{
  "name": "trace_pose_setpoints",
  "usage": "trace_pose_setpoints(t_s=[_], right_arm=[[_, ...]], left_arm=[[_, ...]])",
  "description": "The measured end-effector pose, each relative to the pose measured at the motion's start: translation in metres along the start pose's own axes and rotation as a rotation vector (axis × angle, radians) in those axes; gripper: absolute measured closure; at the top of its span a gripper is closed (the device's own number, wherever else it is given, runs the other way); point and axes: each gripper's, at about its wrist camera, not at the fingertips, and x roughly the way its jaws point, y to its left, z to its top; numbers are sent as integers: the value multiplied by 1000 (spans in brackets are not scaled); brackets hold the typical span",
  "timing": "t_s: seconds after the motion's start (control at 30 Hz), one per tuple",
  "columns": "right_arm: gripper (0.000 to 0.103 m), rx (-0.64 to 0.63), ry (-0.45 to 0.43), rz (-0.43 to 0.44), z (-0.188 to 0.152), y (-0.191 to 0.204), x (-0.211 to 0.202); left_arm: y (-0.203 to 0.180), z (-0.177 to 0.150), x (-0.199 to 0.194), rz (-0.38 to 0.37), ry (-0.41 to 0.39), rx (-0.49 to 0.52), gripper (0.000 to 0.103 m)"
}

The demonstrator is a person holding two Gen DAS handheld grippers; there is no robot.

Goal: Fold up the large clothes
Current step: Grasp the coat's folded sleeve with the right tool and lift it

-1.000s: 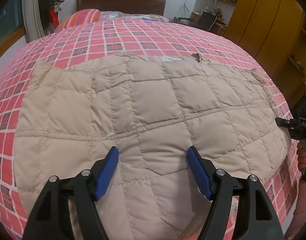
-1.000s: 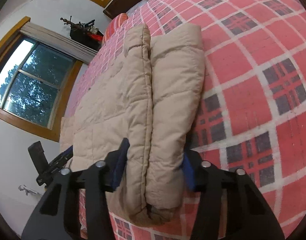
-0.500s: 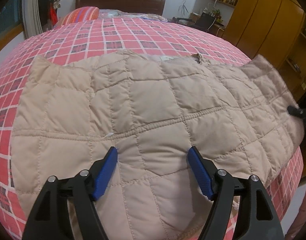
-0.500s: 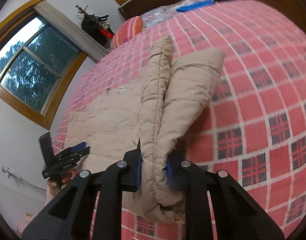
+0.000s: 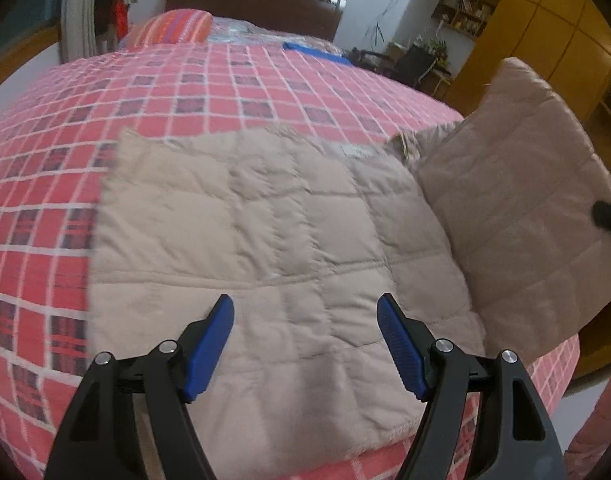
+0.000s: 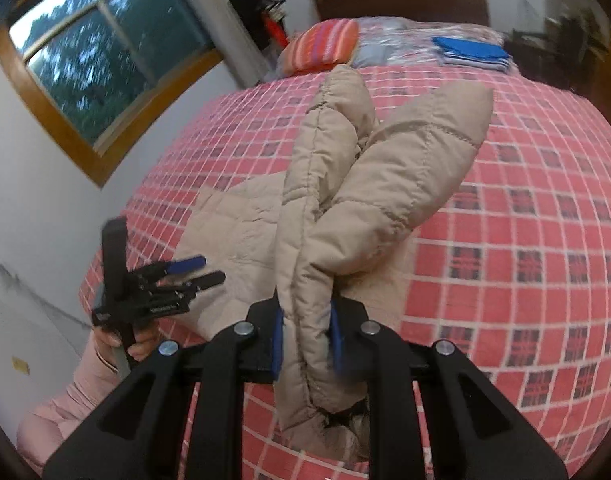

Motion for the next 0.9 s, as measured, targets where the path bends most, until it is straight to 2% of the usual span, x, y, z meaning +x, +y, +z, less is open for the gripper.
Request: trace_pose_setpoints(t_s=[0.13, 0.27, 0.43, 0.7, 0.9], right_arm=[[84, -57, 53, 6, 10, 29, 30], [82, -99, 111, 21, 13, 50, 67], [80, -143, 161, 8, 14, 74, 103], [77, -133, 245, 9, 4, 78, 152], [76, -104, 265, 36, -5, 72, 173]], left_arm=[[10, 7, -18, -39, -27, -27, 29], [20, 15, -27, -133, -38, -81, 29], [29, 22, -24, -206, -37, -131, 29], [33, 33, -3, -246, -4, -144, 29], [34, 37, 17, -245, 38, -146, 29]])
